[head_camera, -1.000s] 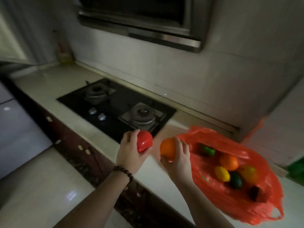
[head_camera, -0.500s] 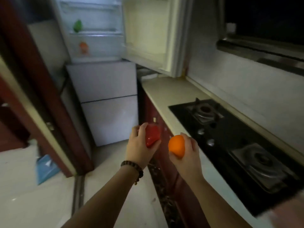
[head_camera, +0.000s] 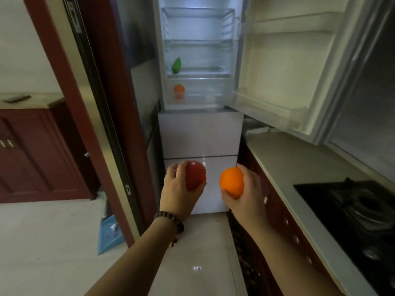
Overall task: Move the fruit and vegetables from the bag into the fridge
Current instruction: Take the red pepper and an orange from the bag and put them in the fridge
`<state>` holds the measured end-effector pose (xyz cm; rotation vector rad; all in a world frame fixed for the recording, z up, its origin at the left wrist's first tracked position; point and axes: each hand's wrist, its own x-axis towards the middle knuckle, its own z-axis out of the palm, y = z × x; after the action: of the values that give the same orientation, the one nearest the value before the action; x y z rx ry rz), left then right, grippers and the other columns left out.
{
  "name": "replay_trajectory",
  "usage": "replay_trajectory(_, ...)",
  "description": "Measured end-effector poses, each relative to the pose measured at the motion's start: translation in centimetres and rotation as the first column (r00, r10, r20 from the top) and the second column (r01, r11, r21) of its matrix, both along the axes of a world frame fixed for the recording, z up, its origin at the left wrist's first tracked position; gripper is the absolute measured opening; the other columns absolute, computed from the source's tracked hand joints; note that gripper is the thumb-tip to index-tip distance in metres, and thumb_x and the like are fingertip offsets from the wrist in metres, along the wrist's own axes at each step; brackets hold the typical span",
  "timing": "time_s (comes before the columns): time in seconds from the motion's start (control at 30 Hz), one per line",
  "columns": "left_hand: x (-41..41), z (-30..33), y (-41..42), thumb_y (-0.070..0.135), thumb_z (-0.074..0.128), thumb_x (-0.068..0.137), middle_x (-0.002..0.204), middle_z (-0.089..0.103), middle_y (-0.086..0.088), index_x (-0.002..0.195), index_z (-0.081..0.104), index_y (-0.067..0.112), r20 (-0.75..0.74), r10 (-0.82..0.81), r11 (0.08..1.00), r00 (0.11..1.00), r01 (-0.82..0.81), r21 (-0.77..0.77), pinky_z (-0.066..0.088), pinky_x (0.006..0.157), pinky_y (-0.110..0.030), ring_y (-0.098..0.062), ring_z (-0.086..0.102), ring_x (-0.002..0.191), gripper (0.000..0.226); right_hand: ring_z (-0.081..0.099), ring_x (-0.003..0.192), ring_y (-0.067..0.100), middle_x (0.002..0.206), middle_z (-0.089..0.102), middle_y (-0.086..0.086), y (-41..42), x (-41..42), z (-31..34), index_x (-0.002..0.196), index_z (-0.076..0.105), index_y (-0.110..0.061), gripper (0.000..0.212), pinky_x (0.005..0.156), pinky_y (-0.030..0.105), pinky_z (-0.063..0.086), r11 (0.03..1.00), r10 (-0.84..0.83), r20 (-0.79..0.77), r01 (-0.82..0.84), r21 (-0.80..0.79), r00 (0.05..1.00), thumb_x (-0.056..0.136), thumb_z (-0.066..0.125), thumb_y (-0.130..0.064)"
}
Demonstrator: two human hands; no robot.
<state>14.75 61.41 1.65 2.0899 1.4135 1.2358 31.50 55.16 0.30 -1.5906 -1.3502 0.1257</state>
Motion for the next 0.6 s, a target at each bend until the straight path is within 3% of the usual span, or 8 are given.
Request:
replay_trajectory(0.23,1.1,2.1,11.4,0.041,0.075,0.075,0.138,0.036,-0.002,0.134,0.04,0.025,0.006,0.067,0.995,0.998,-0.068,0.069,0.05,0.09,-0.039,-0.027,0.045,0.119,0.07,0.048,0.115,0.028,0.138,0.036,0.01,13.2,3.7,2.0,0.138,0.036,-0.021,0.079,0.08,0.03,0.045,0.991,0.093,0.07,-0.1,0.093,0.993,0.073,0.079,-0.023)
replay_trajectory(0.6,6.7,8.1,30.1,0.048,0.075,0.071,0.126,0.05,-0.002,0.127,0.043,0.024,0.014,0.181,0.974,0.983,-0.181,0.139,0.045,0.082,-0.032,-0.022,0.048,0.112,0.068,0.048,0.116,0.037,0.133,0.041,0.02,33.9,11.5,9.7,0.136,0.042,-0.012,0.078,0.086,0.033,0.04,0.969,0.143,0.153,-0.17,0.18,0.978,0.069,0.081,-0.017)
